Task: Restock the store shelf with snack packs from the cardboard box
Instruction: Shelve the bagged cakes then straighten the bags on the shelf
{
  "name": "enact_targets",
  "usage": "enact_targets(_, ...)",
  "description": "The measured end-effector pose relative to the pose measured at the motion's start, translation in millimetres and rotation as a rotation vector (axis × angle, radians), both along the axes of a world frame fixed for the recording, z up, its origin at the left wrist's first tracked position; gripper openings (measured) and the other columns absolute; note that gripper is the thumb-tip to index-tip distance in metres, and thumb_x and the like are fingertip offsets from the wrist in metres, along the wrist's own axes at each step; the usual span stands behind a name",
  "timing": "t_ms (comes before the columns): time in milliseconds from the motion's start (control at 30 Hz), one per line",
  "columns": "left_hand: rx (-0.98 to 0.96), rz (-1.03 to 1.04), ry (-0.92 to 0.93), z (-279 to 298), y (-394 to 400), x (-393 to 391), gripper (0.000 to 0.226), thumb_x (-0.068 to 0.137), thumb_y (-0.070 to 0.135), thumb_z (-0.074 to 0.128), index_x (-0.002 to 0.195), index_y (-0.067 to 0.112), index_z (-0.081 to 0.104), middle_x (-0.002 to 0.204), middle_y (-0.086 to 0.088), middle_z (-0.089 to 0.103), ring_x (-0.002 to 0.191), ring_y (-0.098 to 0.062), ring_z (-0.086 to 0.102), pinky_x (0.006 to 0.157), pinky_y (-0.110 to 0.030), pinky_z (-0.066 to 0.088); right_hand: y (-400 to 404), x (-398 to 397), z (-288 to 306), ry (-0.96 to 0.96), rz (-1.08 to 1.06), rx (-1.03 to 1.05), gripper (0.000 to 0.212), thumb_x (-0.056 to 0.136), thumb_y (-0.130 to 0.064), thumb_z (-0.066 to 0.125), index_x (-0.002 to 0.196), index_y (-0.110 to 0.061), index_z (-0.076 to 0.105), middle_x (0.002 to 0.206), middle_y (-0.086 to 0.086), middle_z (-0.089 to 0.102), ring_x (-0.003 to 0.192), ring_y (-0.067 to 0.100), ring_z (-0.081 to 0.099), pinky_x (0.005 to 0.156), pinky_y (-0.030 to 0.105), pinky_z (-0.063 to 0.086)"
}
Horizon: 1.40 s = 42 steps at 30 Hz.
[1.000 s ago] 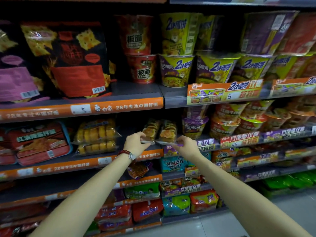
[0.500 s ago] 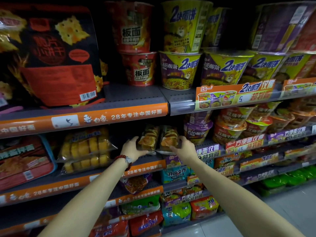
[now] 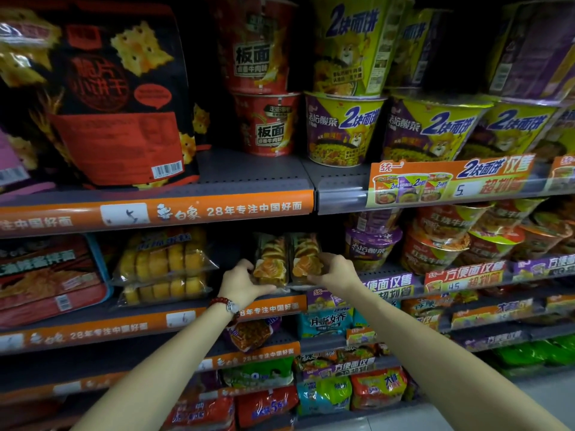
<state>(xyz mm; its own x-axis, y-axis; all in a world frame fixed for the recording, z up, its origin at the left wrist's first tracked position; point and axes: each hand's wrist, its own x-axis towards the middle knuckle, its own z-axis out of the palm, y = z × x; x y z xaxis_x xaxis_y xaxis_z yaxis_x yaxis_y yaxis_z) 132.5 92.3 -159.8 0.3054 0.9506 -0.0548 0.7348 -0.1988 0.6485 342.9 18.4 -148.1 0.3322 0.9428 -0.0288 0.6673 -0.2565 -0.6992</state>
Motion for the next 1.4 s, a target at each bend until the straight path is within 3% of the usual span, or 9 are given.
enact_targets(300,0.0,0.126,-0.064,-0.2,-20.6,-30.5,0.072,0.068,0.036,0.081,0.124,0.004,0.05,0.109,-0.011,0.068,0.101,-0.023,0.065,0.083,-0.025,0.05,4.5,-28.0,-2.2,-0.016,0.125,0.033,0.046,0.08,-0.025,0.076,0.122,-0.012,0.062,0.115,0.006,0.069,0.109,0.022,0.063,0.091,0.03,0.05)
enact_targets(600,0.091,0.114,0.029,7.1,-34.4,-29.5,0.053,0.079,0.029,0.073,0.12,0.003,0.055,0.11,-0.014,0.068,0.102,-0.027,0.064,0.08,-0.028,0.048,-2.3,-29.2,-0.3,-0.099,0.137,0.04,0.039,0.085,-0.023,0.07,0.119,-0.007,0.062,0.117,0.011,0.067,0.111,0.027,0.06,0.089,0.031,0.047)
enact_targets(833,0.206,0.1,0.092,18.6,-50.0,-36.5,0.047,0.078,0.033,0.073,0.117,0.01,0.061,0.115,-0.012,0.062,0.103,-0.025,0.061,0.088,-0.033,0.051,-17.9,-30.6,3.8,-0.189,0.179,0.069,0.041,0.085,-0.024,0.07,0.123,-0.008,0.062,0.125,0.012,0.057,0.115,0.028,0.054,0.095,0.03,0.044)
enact_targets(1067,0.25,0.089,0.02,40.3,-62.8,-40.6,0.032,0.078,0.027,0.074,0.104,0.011,0.067,0.102,-0.007,0.068,0.091,-0.017,0.063,0.081,-0.027,0.053,-30.2,-44.7,26.0,-0.157,0.246,0.126,0.027,0.084,-0.023,0.071,0.11,-0.019,0.07,0.119,0.004,0.065,0.108,0.022,0.06,0.089,0.029,0.049)
enact_targets(1200,0.31,0.064,-0.005,59.2,-66.6,-48.2,0.029,0.079,0.026,0.073,0.103,0.011,0.068,0.099,-0.006,0.068,0.088,-0.014,0.063,0.08,-0.025,0.053,-33.3,-61.9,45.4,-0.208,0.274,0.181,0.027,0.084,-0.024,0.07,0.108,-0.012,0.068,0.105,0.005,0.068,0.097,0.022,0.063,0.081,0.033,0.052)
enact_targets(1400,0.407,0.014,-0.008,95.6,-65.8,-78.8,0.025,0.079,0.028,0.073,0.099,0.014,0.068,0.093,-0.003,0.069,0.079,-0.01,0.061,0.077,-0.023,0.054,-29.2,-99.3,86.4,-0.241,0.33,0.276,0.023,0.084,-0.021,0.07,0.106,-0.013,0.068,0.101,0.005,0.07,0.094,0.02,0.065,0.084,0.036,0.055)
